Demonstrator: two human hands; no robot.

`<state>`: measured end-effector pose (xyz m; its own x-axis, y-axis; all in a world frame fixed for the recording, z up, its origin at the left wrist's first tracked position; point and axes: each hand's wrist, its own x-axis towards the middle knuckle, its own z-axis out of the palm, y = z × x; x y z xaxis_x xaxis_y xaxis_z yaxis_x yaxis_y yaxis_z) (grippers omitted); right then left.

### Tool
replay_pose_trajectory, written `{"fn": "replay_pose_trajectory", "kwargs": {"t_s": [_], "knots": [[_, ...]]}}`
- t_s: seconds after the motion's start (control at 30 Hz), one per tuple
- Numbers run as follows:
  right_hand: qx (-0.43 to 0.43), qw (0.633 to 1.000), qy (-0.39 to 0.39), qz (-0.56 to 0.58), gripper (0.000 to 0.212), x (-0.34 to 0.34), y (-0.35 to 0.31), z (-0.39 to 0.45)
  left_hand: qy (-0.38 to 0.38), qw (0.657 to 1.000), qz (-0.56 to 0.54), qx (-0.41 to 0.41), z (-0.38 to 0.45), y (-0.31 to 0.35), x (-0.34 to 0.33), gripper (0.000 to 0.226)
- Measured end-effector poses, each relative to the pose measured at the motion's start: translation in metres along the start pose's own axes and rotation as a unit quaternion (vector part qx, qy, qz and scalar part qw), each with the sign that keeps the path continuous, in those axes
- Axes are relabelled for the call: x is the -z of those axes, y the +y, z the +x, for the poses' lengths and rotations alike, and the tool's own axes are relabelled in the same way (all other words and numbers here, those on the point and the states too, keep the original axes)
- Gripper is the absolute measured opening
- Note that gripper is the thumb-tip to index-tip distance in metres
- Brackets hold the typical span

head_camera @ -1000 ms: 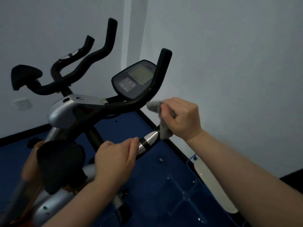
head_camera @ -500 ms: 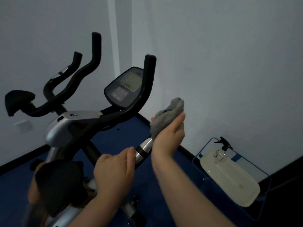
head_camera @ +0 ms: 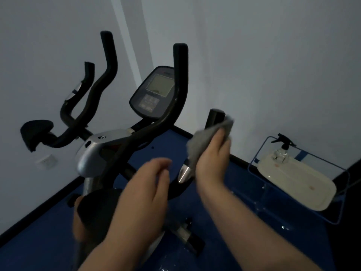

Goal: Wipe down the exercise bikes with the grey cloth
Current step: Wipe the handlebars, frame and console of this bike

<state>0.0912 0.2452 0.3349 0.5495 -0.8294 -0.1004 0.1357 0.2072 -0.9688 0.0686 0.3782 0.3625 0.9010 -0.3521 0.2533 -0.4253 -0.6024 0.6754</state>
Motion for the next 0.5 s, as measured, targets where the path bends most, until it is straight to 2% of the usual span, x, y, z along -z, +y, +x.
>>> {"fn": "replay_pose_trajectory", "kwargs": {"t_s": [0.07,0.17,0.23,0.3,0.4,0.5], "knots": [[0.003,0.999,0.041,0.026,0.023,-0.008,-0.013,0.007,0.034,0.997,0.046,-0.054,-0.003,-0.009,0.028,0.029],[-0.038,0.996,0.054,0.054,0.017,-0.013,0.029,-0.042,0.079,0.989,0.097,-0.083,0.002,-0.039,0.053,0.023],[-0.066,0.995,0.037,0.061,0.019,-0.011,0.047,-0.078,0.086,0.988,0.109,-0.067,0.001,-0.066,0.053,0.020],[-0.089,0.994,0.026,0.063,0.029,-0.011,0.043,-0.072,0.090,0.985,0.128,-0.069,-0.003,-0.088,0.047,0.020],[-0.105,0.983,0.063,0.137,0.047,-0.013,0.024,-0.043,0.120,0.967,0.183,-0.127,-0.009,-0.105,0.037,0.024],[-0.109,0.983,0.098,0.111,0.043,-0.025,0.051,-0.080,0.140,0.964,0.171,-0.150,-0.009,-0.110,0.034,0.025]]}}
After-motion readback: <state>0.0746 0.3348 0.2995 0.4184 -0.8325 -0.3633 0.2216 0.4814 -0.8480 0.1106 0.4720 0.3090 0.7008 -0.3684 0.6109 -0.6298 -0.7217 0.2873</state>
